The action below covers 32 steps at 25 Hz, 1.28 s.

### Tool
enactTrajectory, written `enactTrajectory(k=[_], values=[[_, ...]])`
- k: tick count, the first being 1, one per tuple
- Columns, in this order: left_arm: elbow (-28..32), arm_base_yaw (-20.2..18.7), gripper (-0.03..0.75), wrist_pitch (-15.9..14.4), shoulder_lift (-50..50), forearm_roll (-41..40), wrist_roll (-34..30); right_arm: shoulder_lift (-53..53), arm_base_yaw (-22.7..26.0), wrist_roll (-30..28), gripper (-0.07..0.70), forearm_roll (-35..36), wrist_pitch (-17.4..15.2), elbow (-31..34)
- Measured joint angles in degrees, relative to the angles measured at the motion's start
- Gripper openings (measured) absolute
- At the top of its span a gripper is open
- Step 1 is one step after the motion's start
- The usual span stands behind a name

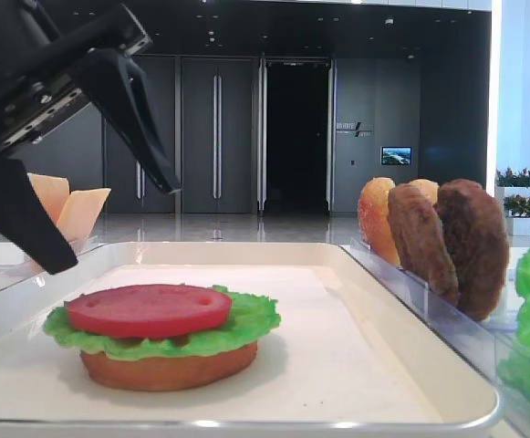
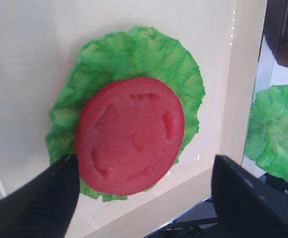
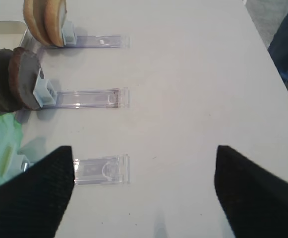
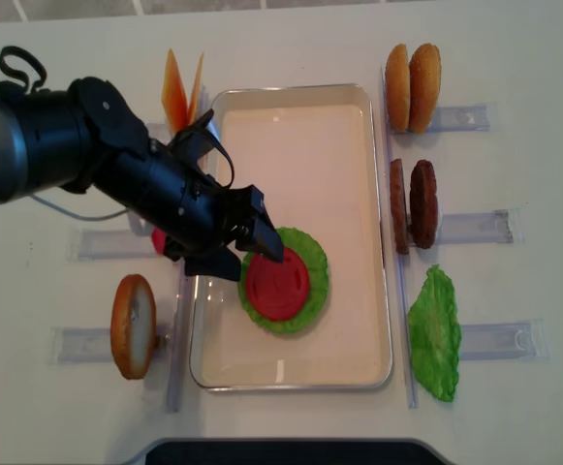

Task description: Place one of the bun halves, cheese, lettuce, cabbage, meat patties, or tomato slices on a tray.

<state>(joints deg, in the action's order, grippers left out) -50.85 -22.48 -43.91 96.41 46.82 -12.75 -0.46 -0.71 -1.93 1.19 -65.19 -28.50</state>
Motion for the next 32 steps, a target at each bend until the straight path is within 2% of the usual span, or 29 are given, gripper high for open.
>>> enactTrajectory(k=[10,13,15,20,25,29,32], values=[[-2.7,-1.1,0.631,-2.1,-0.6,-1.9,1.5,0.0,0.0,0.0,0.577,0.0,0.0,0.0],[-4.8,-1.1,0.631,-2.3,-2.1,-3.5,2.9,0.0,0.0,0.0,0.577,0.0,0.0,0.0],[-7.0,-1.1,0.631,-3.4,-3.1,-6.2,5.4,0.0,0.0,0.0,0.577,0.0,0.0,0.0],[-14.2,-1.1,0.631,-9.4,-4.0,-17.8,13.3,0.0,0.0,0.0,0.577,0.0,0.0,0.0],[-23.1,-1.1,0.631,-16.5,-4.2,-28.9,19.2,0.0,0.0,0.0,0.577,0.0,0.0,0.0],[-28.3,-1.1,0.631,-22.7,-4.2,-36.9,21.7,0.0,0.0,0.0,0.577,0.0,0.0,0.0],[-30.1,-1.1,0.631,-24.8,-4.2,-39.0,22.2,0.0,0.0,0.0,0.577,0.0,0.0,0.0]])
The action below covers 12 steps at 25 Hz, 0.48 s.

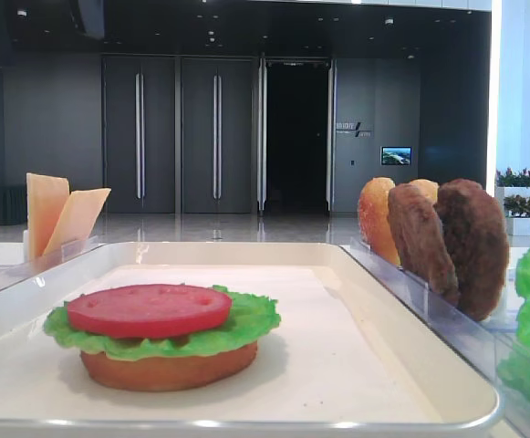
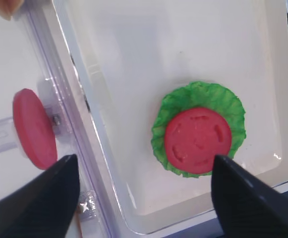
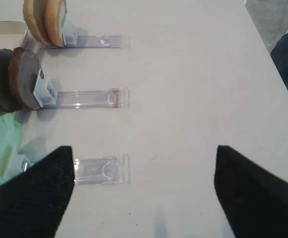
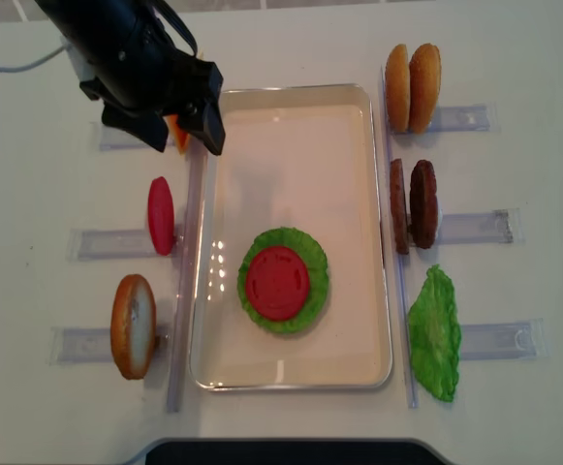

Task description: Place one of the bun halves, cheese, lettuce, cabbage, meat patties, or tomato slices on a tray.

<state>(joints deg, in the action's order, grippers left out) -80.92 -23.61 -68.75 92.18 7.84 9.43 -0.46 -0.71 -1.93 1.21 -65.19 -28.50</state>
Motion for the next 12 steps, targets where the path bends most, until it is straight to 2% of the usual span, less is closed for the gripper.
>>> enactTrajectory(k=[7,9,12], values=[[-0.2,0.3,0.631,-1.2,0.0,-4.6,1.7,0.0,0.0,0.0,0.577,0.0,0.0,0.0],[-0.2,1.6,0.631,-1.3,0.0,-5.7,1.8,0.0,-0.5,0.0,0.577,0.0,0.0,0.0],[-0.2,5.7,0.631,-1.3,0.0,-6.6,1.1,0.0,-0.9,0.0,0.577,0.0,0.0,0.0]])
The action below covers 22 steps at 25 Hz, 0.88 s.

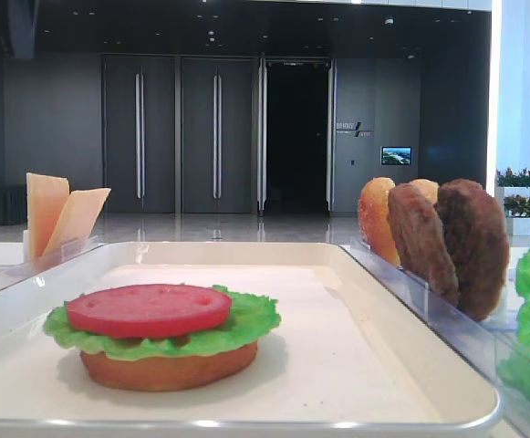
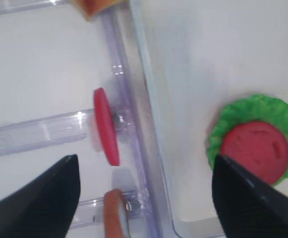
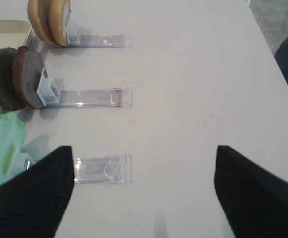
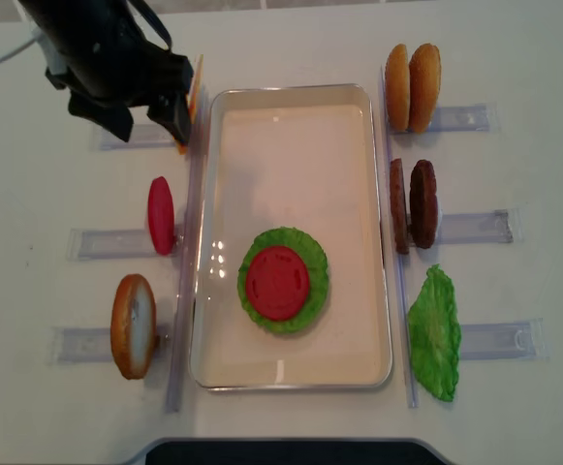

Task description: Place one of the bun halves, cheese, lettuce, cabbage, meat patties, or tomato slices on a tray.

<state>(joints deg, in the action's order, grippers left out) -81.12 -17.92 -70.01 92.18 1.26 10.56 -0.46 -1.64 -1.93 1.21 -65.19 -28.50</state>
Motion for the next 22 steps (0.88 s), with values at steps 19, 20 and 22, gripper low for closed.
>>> enactTrajectory(k=[19,20,22], values=[[0.0,16.4,0.631,-0.1,-1.5,-1.3,-9.2,0.0,0.0,0.0,0.577,0.0,0.0,0.0],[0.0,16.4,0.631,-0.1,-1.9,-1.6,-9.2,0.0,0.0,0.0,0.577,0.0,0.0,0.0],[0.0,16.4,0.631,-0.1,-3.3,-2.2,-9.2,0.0,0.0,0.0,0.577,0.0,0.0,0.0]])
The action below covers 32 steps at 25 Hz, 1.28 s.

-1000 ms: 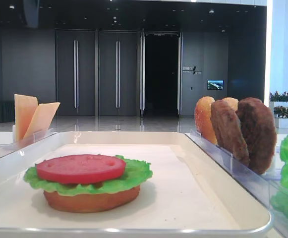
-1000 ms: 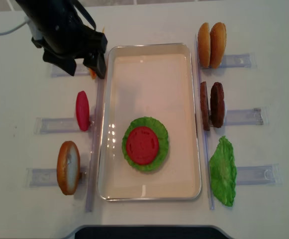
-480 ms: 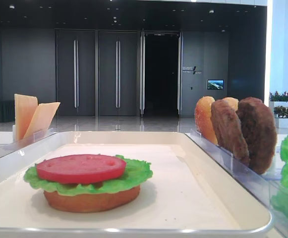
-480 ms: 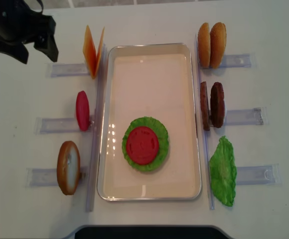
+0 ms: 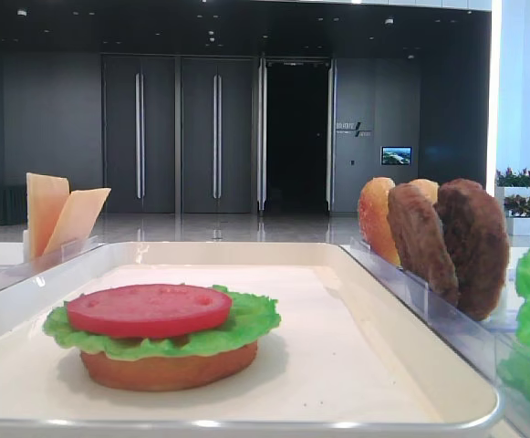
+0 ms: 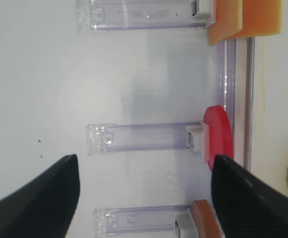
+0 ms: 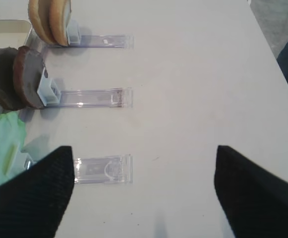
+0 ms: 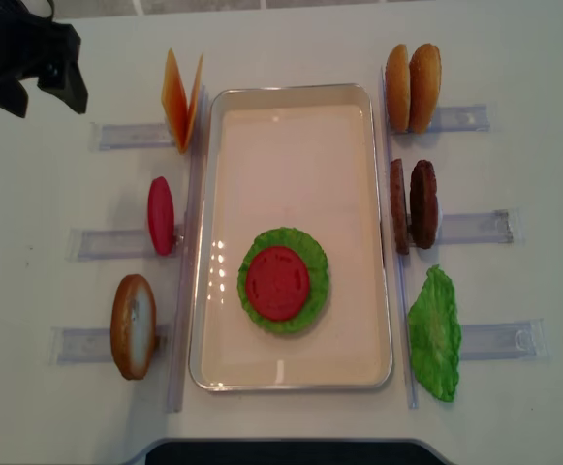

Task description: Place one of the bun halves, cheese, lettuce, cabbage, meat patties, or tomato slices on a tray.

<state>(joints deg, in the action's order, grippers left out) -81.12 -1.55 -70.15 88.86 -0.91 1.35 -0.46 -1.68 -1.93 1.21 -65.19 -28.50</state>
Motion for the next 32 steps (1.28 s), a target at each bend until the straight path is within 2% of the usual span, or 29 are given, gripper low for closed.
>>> enactTrajectory(k=[13,27,32], values=[[1.7,0.0,0.631,-1.0,-18.9,-0.7,-1.4,0.0,0.0,0.0,0.577,0.0,0.0,0.0],[20.7,0.0,0.631,-1.5,-48.3,-2.1,-2.1,0.0,0.0,0.0,0.577,0.0,0.0,0.0],[28.7,0.0,0.631,-0.1,-59.6,-2.1,-2.1,0.0,0.0,0.0,0.577,0.0,0.0,0.0]])
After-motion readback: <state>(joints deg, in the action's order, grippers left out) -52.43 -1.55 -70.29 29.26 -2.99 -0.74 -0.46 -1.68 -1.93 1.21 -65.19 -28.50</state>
